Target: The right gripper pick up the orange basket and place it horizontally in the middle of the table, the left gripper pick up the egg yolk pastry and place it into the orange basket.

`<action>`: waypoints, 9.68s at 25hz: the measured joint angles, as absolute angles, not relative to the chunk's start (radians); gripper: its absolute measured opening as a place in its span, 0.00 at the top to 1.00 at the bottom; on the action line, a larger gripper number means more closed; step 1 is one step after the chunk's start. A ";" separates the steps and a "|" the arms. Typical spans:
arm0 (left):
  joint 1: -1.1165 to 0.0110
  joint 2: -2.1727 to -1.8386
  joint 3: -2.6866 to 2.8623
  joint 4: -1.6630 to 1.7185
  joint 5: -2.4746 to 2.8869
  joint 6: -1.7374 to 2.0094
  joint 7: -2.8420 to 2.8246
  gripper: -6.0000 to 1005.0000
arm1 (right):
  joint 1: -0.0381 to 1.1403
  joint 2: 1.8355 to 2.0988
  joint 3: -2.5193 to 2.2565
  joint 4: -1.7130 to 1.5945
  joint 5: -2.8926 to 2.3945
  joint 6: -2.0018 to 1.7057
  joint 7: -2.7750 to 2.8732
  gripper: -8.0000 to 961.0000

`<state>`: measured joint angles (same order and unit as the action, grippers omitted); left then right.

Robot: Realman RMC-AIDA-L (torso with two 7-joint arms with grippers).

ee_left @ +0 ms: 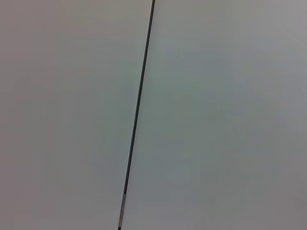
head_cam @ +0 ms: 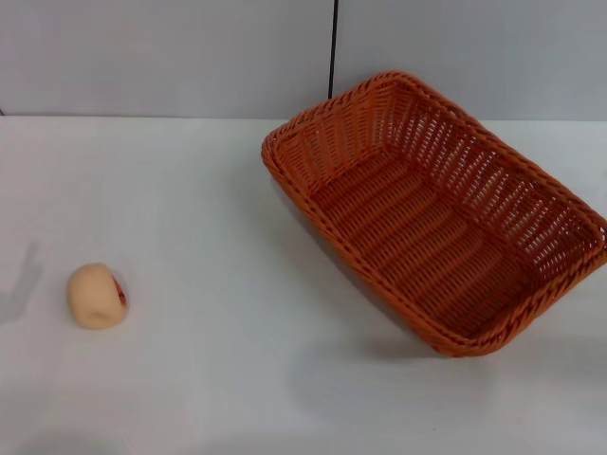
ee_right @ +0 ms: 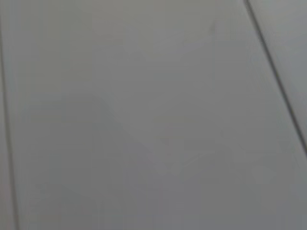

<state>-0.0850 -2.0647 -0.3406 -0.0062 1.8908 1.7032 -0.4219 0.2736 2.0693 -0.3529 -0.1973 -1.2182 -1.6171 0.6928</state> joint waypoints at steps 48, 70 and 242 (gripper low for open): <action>-0.084 -2.063 -0.329 0.009 1.898 1.720 -0.416 0.22 | 0.733 1.963 -0.545 -0.735 -2.537 -1.484 2.169 0.27; -0.082 -2.062 -0.337 0.025 1.890 1.720 -0.416 0.24 | 0.751 1.973 -0.597 -0.715 -2.537 -1.446 2.168 0.75; -0.159 -2.064 0.025 0.176 1.694 1.704 -0.613 0.20 | 0.207 2.075 -0.456 -0.356 -1.133 -1.719 0.787 0.58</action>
